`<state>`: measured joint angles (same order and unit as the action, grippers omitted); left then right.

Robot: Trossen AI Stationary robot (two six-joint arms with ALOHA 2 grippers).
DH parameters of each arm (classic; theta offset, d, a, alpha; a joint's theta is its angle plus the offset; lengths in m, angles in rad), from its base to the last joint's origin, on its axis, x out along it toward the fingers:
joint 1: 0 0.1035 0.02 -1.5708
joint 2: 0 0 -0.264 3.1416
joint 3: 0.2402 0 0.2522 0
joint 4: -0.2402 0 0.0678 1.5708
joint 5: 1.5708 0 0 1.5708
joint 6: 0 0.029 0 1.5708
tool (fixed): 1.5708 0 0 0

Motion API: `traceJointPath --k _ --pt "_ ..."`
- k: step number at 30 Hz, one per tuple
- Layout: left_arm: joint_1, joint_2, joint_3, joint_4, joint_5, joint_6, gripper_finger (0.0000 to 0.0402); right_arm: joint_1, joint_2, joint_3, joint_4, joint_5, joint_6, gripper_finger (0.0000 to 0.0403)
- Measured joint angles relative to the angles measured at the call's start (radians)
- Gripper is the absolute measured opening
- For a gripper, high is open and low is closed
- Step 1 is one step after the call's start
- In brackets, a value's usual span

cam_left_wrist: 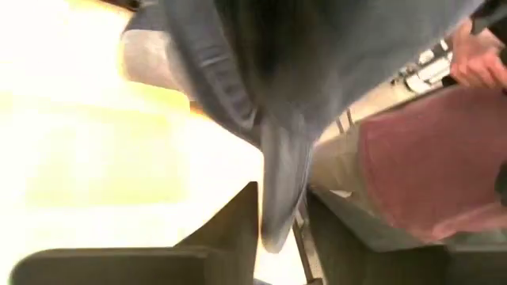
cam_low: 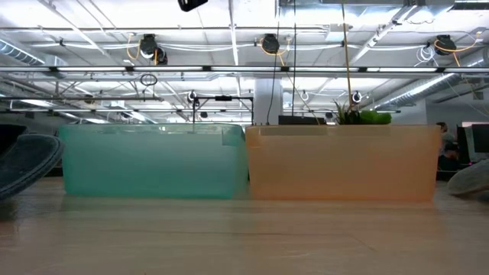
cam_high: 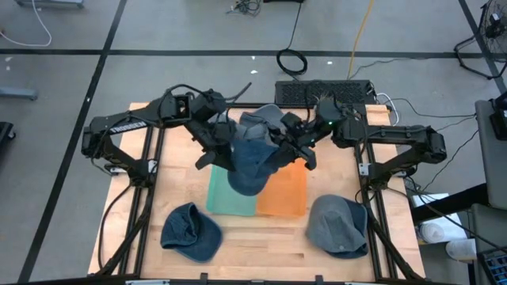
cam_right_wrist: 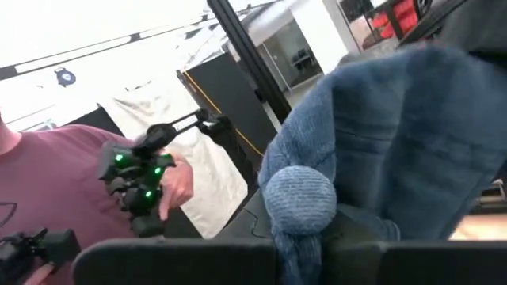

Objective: Pick & Place hat
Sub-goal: Put the top blue cap into the orange bin

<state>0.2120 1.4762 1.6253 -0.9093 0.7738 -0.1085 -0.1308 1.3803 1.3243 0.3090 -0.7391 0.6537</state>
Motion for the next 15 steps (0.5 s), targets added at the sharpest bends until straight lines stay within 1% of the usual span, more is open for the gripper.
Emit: traceJointPath --k 5,8,11,13,15 --pt "0.07 -0.016 -0.001 0.048 0.062 -0.006 0.0198 -0.001 -0.037 0.0 -0.018 0.004 -0.021 0.0001" --pt "0.12 -0.037 0.0 0.083 0.07 0.004 0.0238 0.001 -0.064 0.0 -0.038 0.007 -0.059 0.0001" --pt "0.171 -0.066 -0.001 0.129 0.056 0.028 0.0266 0.009 -0.082 0.013 -0.059 0.064 -0.128 0.0001" --pt "0.209 -0.097 0.0 0.156 0.037 0.032 0.0277 0.01 -0.098 0.026 -0.118 0.102 -0.178 0.0001" --pt "0.243 -0.131 0.0 0.18 0.006 0.035 0.0283 0.016 -0.101 0.062 -0.18 0.161 -0.253 0.0"
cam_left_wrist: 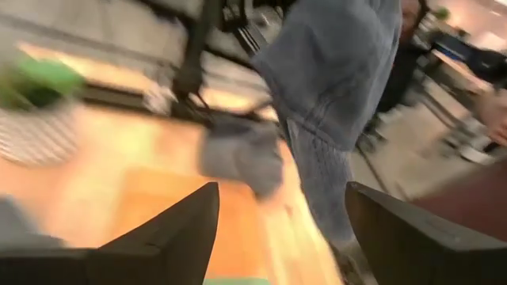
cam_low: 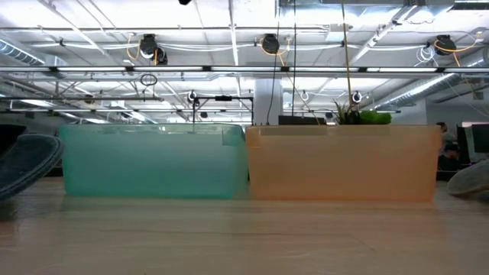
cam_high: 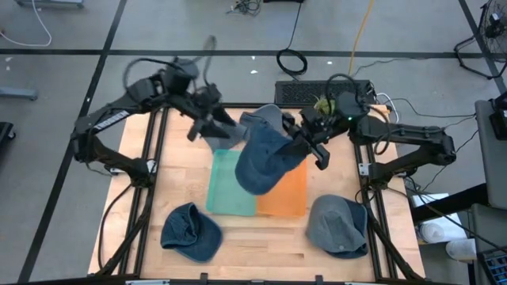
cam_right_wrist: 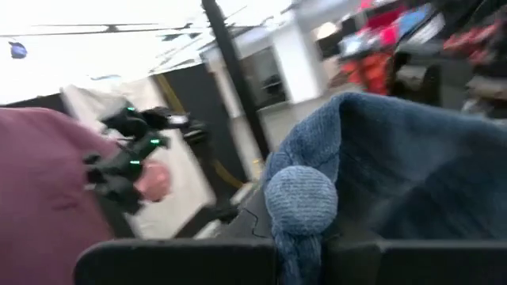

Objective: Pick & Place hat
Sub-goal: Put the top blue cap into the orange bin

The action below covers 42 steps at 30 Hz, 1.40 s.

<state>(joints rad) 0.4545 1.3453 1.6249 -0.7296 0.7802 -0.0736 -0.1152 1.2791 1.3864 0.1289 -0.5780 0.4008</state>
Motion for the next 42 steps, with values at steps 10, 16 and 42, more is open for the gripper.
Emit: traceJointPath --k 10,16,42 --pt "0.103 -0.201 0.0 0.013 -0.21 0.048 0.0285 0.121 -0.012 0.202 -0.376 0.369 -0.399 0.0" --pt "0.143 -0.305 0.0 -0.005 -0.337 0.08 0.0285 0.221 -0.012 0.256 -0.547 0.596 -0.535 0.0" --pt "0.187 -0.419 0.0 -0.007 -0.507 0.144 0.0285 0.48 0.078 0.211 -0.91 0.973 -0.653 0.0"
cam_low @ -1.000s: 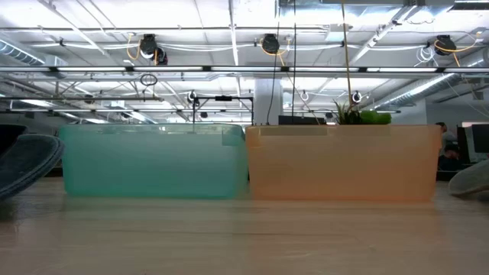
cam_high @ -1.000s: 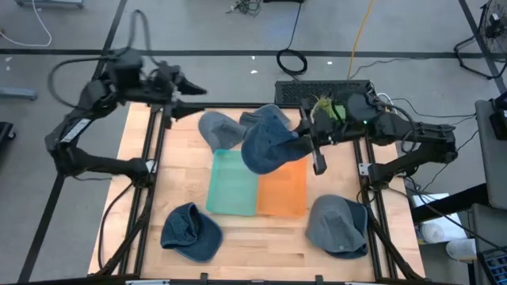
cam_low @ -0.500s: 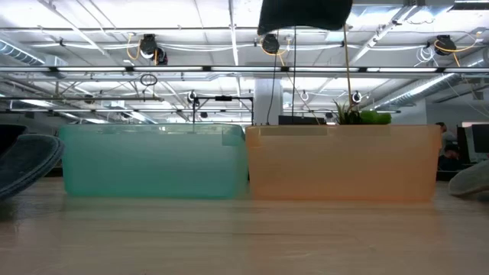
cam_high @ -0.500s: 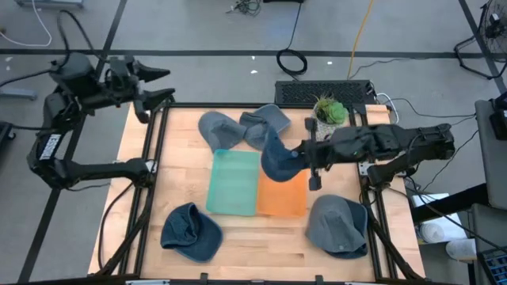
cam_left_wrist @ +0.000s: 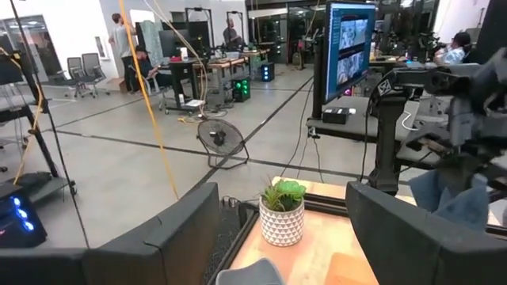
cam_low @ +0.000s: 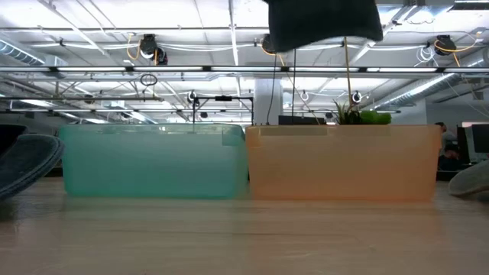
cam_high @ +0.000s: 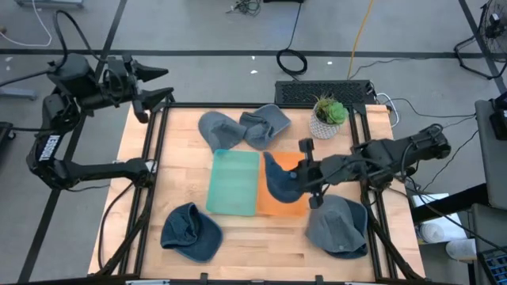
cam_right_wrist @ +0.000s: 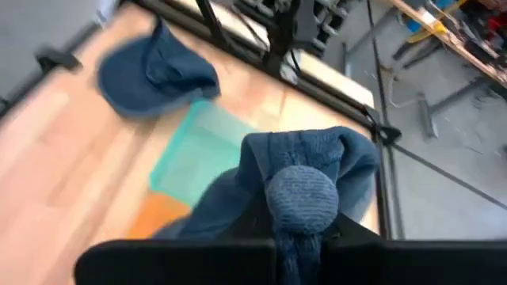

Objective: Pick & Place hat
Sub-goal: Put the top blue cap into the orange bin

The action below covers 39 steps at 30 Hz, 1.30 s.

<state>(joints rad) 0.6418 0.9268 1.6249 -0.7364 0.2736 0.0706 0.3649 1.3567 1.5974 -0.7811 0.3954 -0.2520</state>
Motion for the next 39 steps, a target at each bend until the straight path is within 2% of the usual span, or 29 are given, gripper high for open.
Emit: traceJointPath --k 7,19,35,39 --pt "0.0 0.0 0.0 0.0 -0.021 0.003 0.0285 0.011 -0.006 -0.108 0.024 -0.004 -0.008 0.0" --pt "0.0 0.0 0.0 -0.036 -0.021 -0.027 0.0285 0.014 -0.01 -0.289 0.216 -0.007 -0.101 0.0" --pt "0.0 0.0 0.0 -0.076 0.013 -0.024 0.0285 0.032 -0.01 -0.471 0.461 -0.037 -0.067 0.0" --pt "0.0 0.0 0.0 -0.075 0.013 -0.023 0.0285 0.018 -0.01 -0.529 0.529 -0.105 -0.062 0.0"
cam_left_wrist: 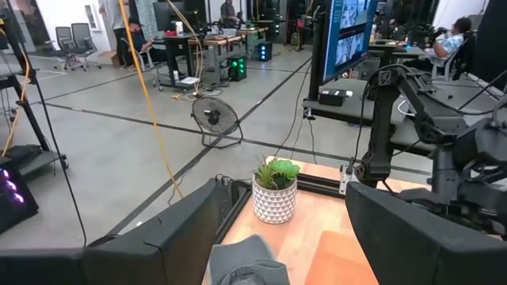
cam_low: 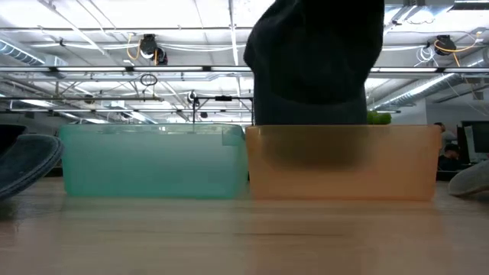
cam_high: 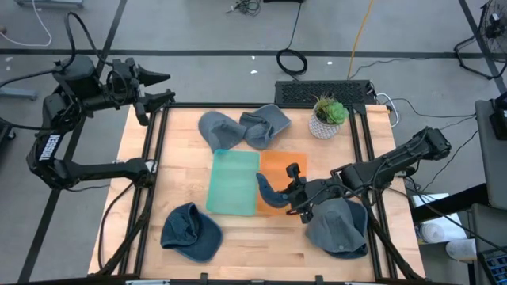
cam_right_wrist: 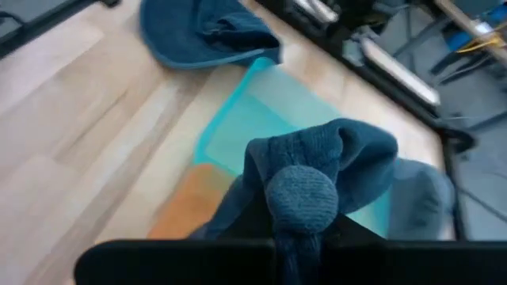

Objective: Pick & Place hat
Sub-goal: Put the top blue cap into the orange bin

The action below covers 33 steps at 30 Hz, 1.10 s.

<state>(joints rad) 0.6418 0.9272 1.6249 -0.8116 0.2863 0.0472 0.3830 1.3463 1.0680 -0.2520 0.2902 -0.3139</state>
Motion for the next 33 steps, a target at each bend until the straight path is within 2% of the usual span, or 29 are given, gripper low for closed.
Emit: traceJointPath --k 13,20,28,33 --pt "0.0 0.0 0.0 0.001 0.0 0.01 0.0285 -0.052 0.0 -0.098 0.067 -0.057 0.018 0.0" --pt "0.0 0.0 0.0 0.001 0.0 0.009 0.0285 -0.122 0.0 -0.136 0.075 -0.086 -0.009 0.0" --pt "0.0 0.0 0.0 0.001 0.0 0.007 0.0285 -0.202 0.0 -0.21 0.23 -0.123 -0.071 0.0" --pt "0.0 0.0 0.0 0.001 0.0 0.007 0.0285 -0.25 0.0 -0.257 0.241 -0.164 -0.073 0.0"
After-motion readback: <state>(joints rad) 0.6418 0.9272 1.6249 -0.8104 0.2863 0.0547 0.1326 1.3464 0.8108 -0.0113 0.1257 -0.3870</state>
